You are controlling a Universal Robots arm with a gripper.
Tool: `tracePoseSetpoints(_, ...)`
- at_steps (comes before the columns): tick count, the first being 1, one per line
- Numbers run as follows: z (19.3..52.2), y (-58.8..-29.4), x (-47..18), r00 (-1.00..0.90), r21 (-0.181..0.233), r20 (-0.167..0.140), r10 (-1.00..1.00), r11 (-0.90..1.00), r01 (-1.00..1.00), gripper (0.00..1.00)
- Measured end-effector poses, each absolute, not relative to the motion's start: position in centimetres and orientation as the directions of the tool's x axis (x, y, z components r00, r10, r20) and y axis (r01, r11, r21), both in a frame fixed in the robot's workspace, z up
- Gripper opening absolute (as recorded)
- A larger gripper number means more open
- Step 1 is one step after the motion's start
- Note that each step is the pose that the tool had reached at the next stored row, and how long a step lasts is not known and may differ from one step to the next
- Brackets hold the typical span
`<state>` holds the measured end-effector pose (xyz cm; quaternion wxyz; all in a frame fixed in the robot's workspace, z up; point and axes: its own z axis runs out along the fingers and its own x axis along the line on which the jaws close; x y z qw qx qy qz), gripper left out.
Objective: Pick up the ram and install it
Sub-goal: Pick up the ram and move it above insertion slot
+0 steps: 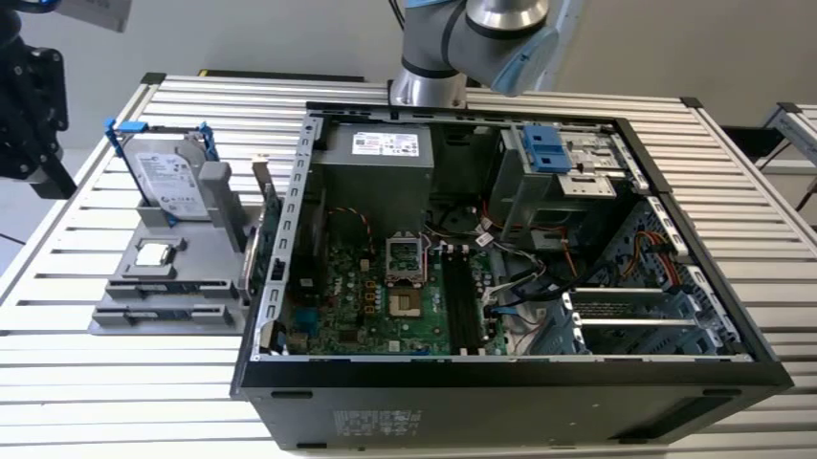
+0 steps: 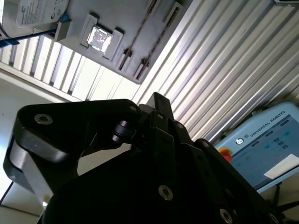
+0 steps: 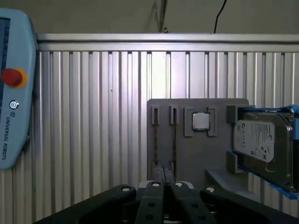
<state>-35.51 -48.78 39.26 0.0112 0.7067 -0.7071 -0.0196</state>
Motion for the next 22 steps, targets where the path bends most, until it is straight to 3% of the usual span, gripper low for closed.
tracePoseSetpoints(22, 39.26, -48.76, -35.5, 0.11, 0.043, -0.012, -0.994, -0.111, -0.993, 0.0)
